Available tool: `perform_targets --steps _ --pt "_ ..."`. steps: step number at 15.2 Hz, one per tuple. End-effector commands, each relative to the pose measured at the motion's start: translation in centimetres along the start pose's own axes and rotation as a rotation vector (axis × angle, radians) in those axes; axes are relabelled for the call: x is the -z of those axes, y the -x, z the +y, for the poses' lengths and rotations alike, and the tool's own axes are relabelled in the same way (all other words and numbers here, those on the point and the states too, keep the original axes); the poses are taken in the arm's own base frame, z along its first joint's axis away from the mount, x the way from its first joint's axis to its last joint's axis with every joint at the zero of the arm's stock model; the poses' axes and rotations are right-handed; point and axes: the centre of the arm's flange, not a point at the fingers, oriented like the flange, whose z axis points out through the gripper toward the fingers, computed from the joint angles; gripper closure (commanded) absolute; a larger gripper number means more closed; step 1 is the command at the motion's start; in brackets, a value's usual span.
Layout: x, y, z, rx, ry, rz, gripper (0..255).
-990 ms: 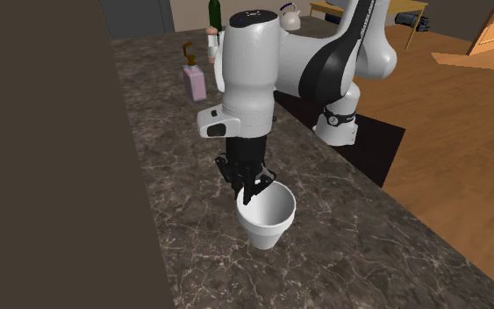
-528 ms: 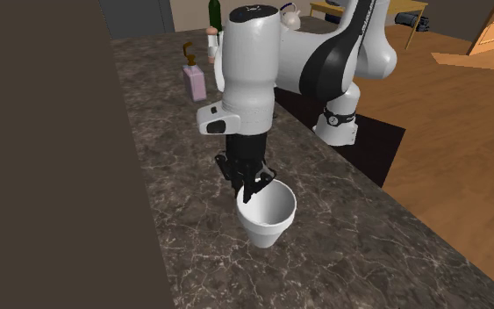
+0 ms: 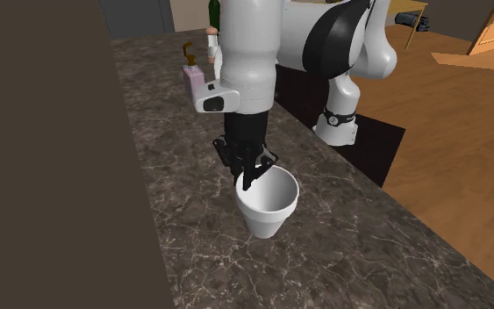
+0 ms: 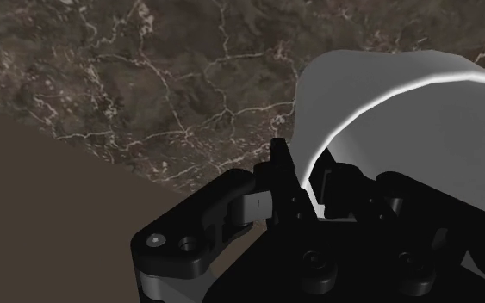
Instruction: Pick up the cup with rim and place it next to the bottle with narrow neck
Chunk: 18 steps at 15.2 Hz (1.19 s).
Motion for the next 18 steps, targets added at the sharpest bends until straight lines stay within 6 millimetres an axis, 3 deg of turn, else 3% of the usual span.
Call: perform_targets --steps 1,18 --pt "1.1 -0.1 -0.1 0.0 0.0 0.0 255" --pt "10.0 -1.4 -0.3 0.0 0.0 0.0 255"
